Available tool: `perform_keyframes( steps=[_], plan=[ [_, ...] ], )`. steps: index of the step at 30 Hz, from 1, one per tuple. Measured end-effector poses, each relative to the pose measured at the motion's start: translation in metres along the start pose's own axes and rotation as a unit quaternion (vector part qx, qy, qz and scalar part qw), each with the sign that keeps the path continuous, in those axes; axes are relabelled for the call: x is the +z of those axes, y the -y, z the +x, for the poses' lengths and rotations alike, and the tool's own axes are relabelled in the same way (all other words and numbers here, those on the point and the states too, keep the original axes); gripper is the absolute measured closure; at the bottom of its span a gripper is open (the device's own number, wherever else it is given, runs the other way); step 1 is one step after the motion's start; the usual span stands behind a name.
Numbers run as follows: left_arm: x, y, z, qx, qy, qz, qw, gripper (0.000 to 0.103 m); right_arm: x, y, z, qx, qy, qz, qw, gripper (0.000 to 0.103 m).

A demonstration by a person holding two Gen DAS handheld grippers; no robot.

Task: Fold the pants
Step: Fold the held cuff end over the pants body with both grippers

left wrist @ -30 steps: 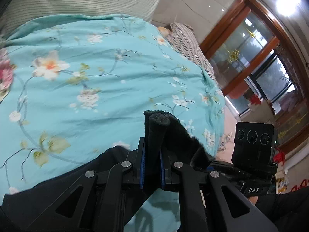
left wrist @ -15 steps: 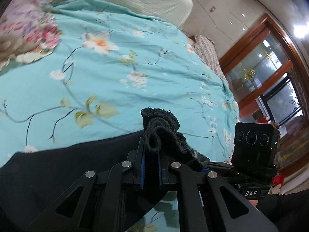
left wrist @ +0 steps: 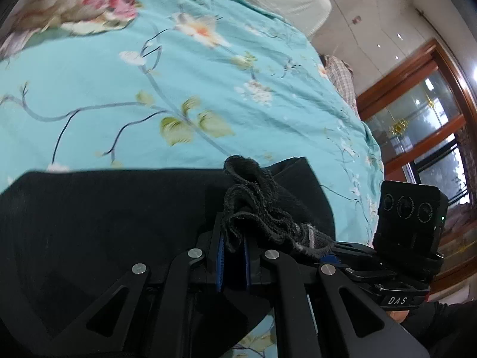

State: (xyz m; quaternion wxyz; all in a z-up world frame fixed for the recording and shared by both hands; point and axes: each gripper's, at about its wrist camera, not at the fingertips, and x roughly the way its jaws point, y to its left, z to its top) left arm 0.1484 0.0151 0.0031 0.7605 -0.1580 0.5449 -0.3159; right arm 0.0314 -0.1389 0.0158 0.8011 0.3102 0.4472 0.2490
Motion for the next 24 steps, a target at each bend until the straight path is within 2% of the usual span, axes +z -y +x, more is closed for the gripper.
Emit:
perform_keyframes(
  steps=[2,5,13,19,24],
  plan=[
    [-0.004,-0.007,-0.001,0.000,0.000,-0.010,1.0000,0.095,-0.001,-0.001,0.004,-0.005,-0.007,-0.004,1.000,0.085],
    [-0.010,-0.011,-0.004,0.005,0.005,-0.014,0.9999,0.095,-0.002,-0.002,0.009,-0.007,-0.021,-0.008,1.000,0.078],
    [-0.026,-0.024,-0.022,0.006,0.022,-0.042,0.9989,0.094,-0.005,-0.011,0.015,-0.012,-0.029,-0.022,0.999,0.065],
    [-0.039,-0.036,-0.038,0.012,0.040,-0.072,0.9965,0.089,-0.008,-0.021,0.018,-0.005,-0.040,-0.031,0.999,0.064],
    [-0.053,-0.045,-0.058,0.026,0.065,-0.108,0.9918,0.077,-0.010,-0.031,0.018,0.000,-0.045,-0.044,0.998,0.064]
  ],
)
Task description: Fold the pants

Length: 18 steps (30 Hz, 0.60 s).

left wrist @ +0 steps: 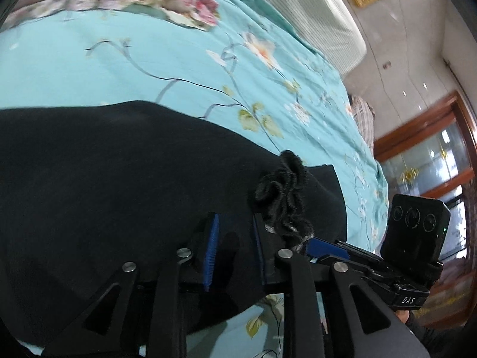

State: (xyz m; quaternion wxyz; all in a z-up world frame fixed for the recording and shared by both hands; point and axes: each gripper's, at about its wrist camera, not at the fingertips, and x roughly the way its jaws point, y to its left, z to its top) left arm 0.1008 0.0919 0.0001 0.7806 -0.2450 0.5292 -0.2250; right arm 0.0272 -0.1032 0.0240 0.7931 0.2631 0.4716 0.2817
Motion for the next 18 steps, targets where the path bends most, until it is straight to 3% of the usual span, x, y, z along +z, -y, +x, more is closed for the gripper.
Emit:
perform_keyframes(
  steps=[6,11,15,18],
  plan=[
    [-0.013,-0.015,-0.026,0.014,0.036,-0.048,0.9981,0.059,0.000,-0.012,0.001,0.005,-0.005,-0.012,1.000,0.064],
    [-0.027,-0.030,-0.050,0.021,0.062,-0.085,0.9942,0.057,0.003,-0.025,0.005,0.011,-0.012,-0.031,0.999,0.064],
    [-0.040,-0.045,-0.071,0.034,0.087,-0.114,0.9891,0.046,0.008,-0.037,0.012,0.014,-0.020,-0.051,0.998,0.064],
    [-0.051,-0.056,-0.086,0.039,0.103,-0.133,0.9850,0.046,0.014,-0.046,0.019,0.017,-0.024,-0.065,0.997,0.059]
  ],
)
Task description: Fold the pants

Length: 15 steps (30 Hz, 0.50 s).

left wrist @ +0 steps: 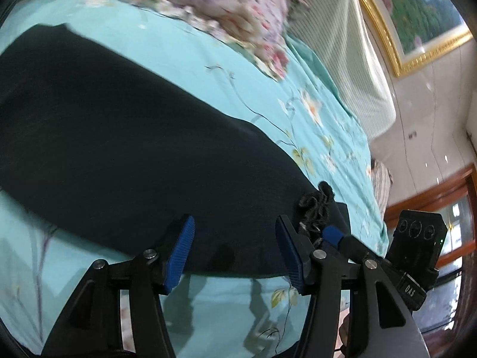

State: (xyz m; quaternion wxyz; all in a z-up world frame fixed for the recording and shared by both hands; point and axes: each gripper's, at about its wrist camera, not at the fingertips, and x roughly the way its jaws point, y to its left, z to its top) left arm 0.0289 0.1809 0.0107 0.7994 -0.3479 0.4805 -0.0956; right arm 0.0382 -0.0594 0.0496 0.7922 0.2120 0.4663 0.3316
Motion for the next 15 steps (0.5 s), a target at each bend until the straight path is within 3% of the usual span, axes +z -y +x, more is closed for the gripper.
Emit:
perform_keyframes(
  steps=[10,15],
  plan=[
    [-0.013,-0.043,-0.050,0.032,0.047,-0.047,0.9972,0.043,0.023,-0.029,0.040,0.016,-0.030,-0.051,0.998,0.054],
    [-0.017,-0.060,-0.070,0.061,0.070,-0.067,0.9934,0.034,0.033,-0.043,0.061,0.025,-0.045,-0.069,0.996,0.053]
  ],
)
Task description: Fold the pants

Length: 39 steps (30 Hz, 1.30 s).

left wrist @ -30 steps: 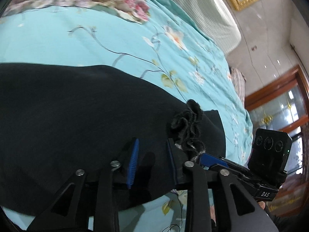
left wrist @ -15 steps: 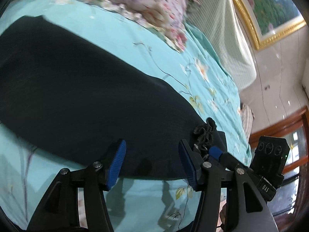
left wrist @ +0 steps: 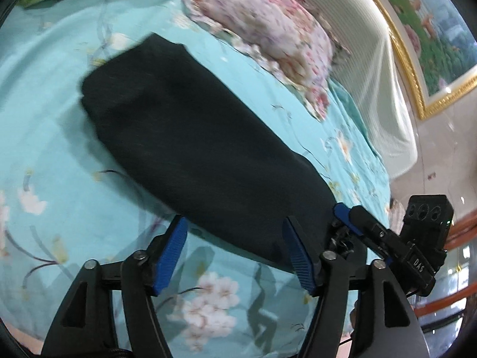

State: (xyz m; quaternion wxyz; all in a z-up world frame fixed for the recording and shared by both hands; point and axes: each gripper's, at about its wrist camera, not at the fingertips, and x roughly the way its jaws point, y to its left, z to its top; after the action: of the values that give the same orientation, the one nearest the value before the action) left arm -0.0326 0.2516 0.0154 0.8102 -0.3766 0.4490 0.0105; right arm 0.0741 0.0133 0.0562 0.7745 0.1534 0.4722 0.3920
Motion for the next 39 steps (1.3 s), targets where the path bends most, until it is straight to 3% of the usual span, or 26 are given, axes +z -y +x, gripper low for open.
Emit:
perform_keyframes(
  steps=[17,29,39],
  plan=[
    [0.020,-0.066,-0.020,0.046,0.041,-0.118,0.9911,0.031,0.069,-0.041,0.077,0.005,-0.061,-0.111,0.992,0.043],
    [0.049,-0.074,-0.006,0.064,0.056,-0.131,0.9877,0.031,0.097,-0.059,0.151,0.005,-0.117,-0.180,0.977,0.040],
    [0.060,-0.072,0.004,0.086,0.072,-0.122,0.9862,0.034,0.117,-0.076,0.209,0.015,-0.168,-0.240,0.956,0.042]
  ],
)
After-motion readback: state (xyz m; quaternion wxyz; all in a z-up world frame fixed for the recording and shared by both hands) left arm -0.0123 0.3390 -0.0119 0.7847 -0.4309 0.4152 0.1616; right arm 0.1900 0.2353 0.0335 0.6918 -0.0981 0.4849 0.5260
